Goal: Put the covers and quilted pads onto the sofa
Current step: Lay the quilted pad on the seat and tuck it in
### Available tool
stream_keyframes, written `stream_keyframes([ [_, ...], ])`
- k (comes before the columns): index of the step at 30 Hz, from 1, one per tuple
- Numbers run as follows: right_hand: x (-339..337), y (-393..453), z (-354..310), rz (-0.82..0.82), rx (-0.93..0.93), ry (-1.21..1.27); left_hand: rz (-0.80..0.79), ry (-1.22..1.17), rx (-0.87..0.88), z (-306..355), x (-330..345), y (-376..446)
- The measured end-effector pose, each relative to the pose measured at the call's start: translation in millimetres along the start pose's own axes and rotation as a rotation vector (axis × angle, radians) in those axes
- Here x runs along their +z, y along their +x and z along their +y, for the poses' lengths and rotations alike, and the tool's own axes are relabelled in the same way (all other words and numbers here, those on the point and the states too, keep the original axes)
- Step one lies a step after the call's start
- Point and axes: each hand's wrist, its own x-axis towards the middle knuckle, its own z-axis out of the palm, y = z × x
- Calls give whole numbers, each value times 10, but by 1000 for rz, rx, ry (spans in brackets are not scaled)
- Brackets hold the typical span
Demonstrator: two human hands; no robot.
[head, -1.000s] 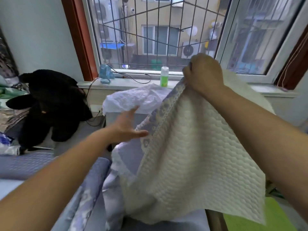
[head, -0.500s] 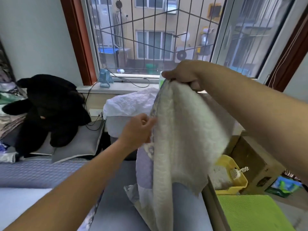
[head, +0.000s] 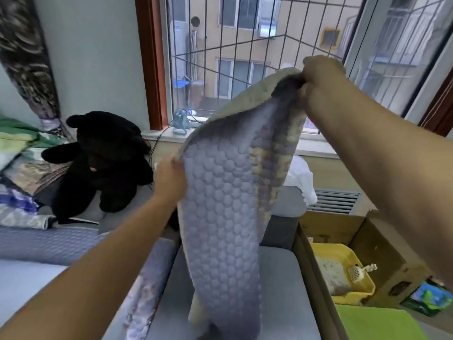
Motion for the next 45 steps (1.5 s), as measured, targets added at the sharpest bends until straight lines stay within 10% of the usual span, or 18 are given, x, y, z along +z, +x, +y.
stream_keyframes([
  [3,-91,-192,-12,218,-41,-211,198,61,148,329,-535,476],
  [10,-211,-463,514,203,-88,882,137,156,460,696,-1013,806],
  [16,-50,-1264,879,447,-875,-350,-175,110,660,1058,-893,275],
  [18,-31,-1433,857,301,-1114,-758,-325,147,707,1160,-744,-49],
  [20,6,-1509,882,-19,-942,-976,-434,195,782,1240,-576,-411],
  [25,-185,-1718,1318,-502,-675,-1128,-602,387,705,959,-439,-1112],
  [32,-937,-1983,1342,61,-901,-918,-643,870,277,-35,-748,-1540],
  [38,-1814,-2095,1747,348,-792,-943,-300,849,426,129,-754,-1958],
  [40,-1984,-2158,1988,93,-657,-1072,-379,919,248,220,-815,-2088],
  [45,-2053,-2832,3019,-1391,276,-1158,-1191,1298,-438,-105,-1036,-2411],
])
